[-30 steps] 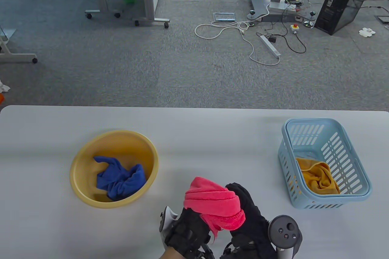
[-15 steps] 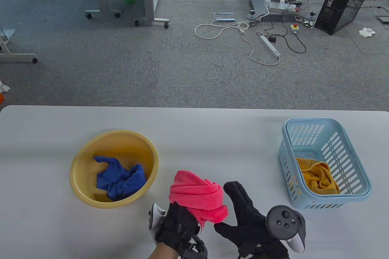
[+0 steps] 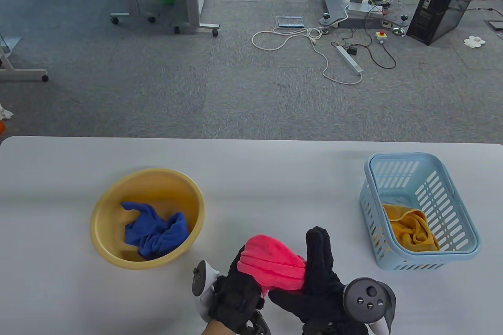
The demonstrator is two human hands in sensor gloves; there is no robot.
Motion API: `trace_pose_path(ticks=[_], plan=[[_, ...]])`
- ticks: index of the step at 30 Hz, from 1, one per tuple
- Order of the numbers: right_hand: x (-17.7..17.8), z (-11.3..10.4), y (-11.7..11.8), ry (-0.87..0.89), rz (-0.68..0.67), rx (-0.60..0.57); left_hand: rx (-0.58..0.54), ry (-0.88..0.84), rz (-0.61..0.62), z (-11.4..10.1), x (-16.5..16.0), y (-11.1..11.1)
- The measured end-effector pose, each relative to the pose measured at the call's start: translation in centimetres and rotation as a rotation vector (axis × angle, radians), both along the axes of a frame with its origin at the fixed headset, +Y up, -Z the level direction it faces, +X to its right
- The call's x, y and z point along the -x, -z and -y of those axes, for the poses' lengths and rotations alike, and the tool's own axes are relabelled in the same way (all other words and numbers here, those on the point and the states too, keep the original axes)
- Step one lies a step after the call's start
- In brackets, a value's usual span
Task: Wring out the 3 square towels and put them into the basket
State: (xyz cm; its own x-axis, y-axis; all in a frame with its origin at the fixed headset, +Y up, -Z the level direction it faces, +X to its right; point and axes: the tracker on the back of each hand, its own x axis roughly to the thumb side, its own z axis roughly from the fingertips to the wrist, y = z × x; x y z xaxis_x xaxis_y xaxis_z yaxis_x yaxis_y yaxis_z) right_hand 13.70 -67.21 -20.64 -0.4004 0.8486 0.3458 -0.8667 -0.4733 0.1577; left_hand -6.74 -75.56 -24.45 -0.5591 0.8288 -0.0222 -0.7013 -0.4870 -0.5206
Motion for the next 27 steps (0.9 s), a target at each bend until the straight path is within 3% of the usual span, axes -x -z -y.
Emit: trace_pose_path(ticks=[2,9,12,19,27], plan=[[0.3,0.8,0.5,-0.002,-0.047,0.045,-0.042,-0.009,0.079,-0.2,-0.5,-0.1],[1.7,2.3,0.8,0.007,-0.120,0.105,-0.029,-0.121,0.203,-0.4,-1.4,-0.4],[2.1,3.2,1.0,0.108,-0.142,0.167,-0.019,-0.157,0.238,-0.5,-1.7,-0.5],[2.2,4.2,1.2,0.182,-0.080,0.168,-0.048,-0.139,0.339,-0.4,-1.9,-0.5],[1.7,4.2,1.1,0.177,-0.007,0.152,-0.081,0.017,0.317,-0.3,-1.8,-0.4]])
